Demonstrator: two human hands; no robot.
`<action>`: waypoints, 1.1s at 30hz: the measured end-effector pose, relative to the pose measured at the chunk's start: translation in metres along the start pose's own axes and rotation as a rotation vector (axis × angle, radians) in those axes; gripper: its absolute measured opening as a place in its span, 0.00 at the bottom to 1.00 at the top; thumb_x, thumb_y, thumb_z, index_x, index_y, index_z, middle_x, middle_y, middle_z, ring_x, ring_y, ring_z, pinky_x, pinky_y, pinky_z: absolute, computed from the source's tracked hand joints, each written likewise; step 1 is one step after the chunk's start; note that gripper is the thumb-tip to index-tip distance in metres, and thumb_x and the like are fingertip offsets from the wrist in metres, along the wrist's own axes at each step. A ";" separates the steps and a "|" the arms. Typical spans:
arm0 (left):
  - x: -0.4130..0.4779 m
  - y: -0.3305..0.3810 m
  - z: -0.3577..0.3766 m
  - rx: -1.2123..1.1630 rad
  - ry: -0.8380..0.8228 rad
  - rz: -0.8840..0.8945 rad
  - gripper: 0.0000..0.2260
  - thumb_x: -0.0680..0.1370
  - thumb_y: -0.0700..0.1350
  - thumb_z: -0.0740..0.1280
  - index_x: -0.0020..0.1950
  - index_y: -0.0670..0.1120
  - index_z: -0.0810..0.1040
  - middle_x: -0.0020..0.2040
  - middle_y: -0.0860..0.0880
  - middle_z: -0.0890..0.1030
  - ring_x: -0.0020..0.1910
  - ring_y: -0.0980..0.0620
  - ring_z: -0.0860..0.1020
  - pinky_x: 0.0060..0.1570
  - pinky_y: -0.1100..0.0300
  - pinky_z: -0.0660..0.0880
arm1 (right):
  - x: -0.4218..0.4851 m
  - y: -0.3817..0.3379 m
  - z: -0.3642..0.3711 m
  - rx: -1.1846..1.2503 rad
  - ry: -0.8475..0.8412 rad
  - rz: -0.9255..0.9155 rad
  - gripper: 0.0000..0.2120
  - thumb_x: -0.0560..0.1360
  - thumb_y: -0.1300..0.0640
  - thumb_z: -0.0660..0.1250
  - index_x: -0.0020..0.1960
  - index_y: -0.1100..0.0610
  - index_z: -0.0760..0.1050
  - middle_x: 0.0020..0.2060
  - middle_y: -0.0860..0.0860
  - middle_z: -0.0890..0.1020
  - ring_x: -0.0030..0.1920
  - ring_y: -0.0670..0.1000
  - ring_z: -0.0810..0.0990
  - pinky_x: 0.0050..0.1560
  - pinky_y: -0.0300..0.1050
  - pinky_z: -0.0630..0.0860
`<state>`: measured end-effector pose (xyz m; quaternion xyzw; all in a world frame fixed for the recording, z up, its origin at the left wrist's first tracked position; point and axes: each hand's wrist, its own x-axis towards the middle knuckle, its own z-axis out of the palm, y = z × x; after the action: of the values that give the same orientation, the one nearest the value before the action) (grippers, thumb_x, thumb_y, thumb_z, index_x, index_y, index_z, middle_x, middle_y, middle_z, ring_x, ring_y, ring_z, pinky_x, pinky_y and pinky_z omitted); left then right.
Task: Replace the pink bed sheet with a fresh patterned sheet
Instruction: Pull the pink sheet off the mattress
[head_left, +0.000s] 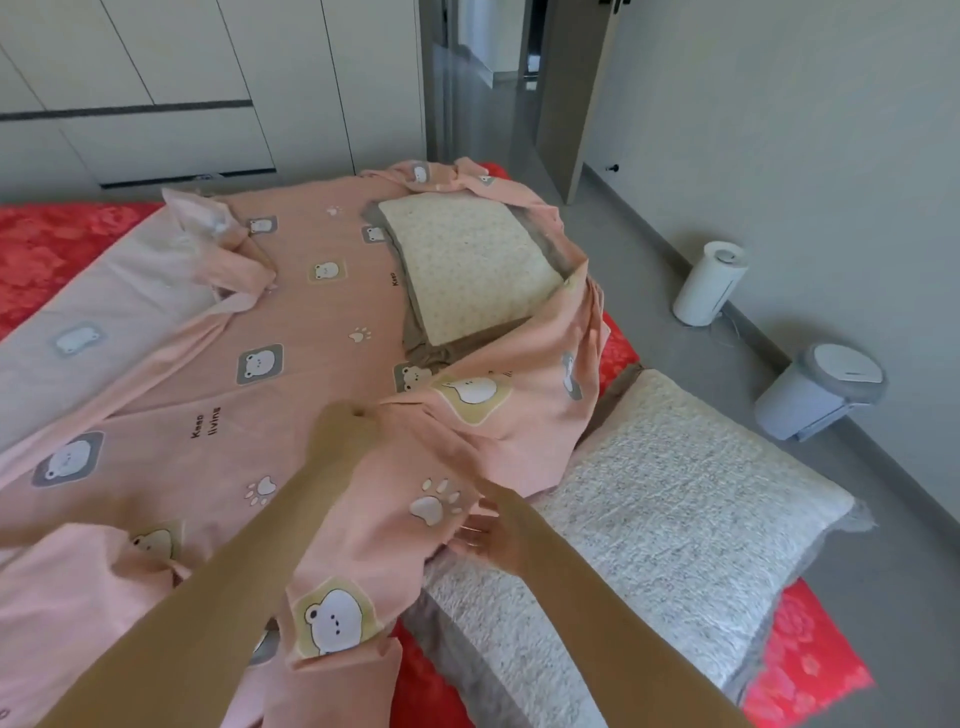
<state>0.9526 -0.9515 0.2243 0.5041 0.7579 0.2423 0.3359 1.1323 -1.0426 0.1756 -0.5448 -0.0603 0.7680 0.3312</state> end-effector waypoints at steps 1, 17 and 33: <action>0.001 -0.002 -0.005 0.133 0.080 0.014 0.06 0.77 0.39 0.60 0.45 0.43 0.77 0.42 0.42 0.77 0.45 0.43 0.75 0.41 0.59 0.68 | -0.002 0.002 -0.001 -0.005 0.031 -0.015 0.13 0.75 0.52 0.68 0.52 0.59 0.69 0.40 0.60 0.82 0.38 0.57 0.82 0.38 0.48 0.80; -0.117 0.123 0.170 0.401 -0.081 0.433 0.11 0.78 0.42 0.60 0.58 0.46 0.76 0.59 0.46 0.78 0.60 0.44 0.74 0.58 0.52 0.71 | -0.146 -0.071 -0.227 -0.110 0.299 -0.258 0.06 0.77 0.61 0.63 0.45 0.62 0.77 0.36 0.57 0.82 0.36 0.52 0.81 0.37 0.43 0.79; -0.275 0.326 0.452 0.457 -0.083 0.420 0.09 0.78 0.41 0.59 0.52 0.45 0.78 0.54 0.46 0.80 0.56 0.45 0.76 0.54 0.55 0.70 | -0.312 -0.197 -0.554 -0.262 0.372 -0.335 0.06 0.77 0.61 0.64 0.49 0.64 0.77 0.29 0.52 0.80 0.28 0.46 0.77 0.26 0.36 0.75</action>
<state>1.5620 -1.0715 0.2299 0.7215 0.6576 0.1091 0.1873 1.7637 -1.2181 0.2919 -0.6971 -0.1862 0.5749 0.3858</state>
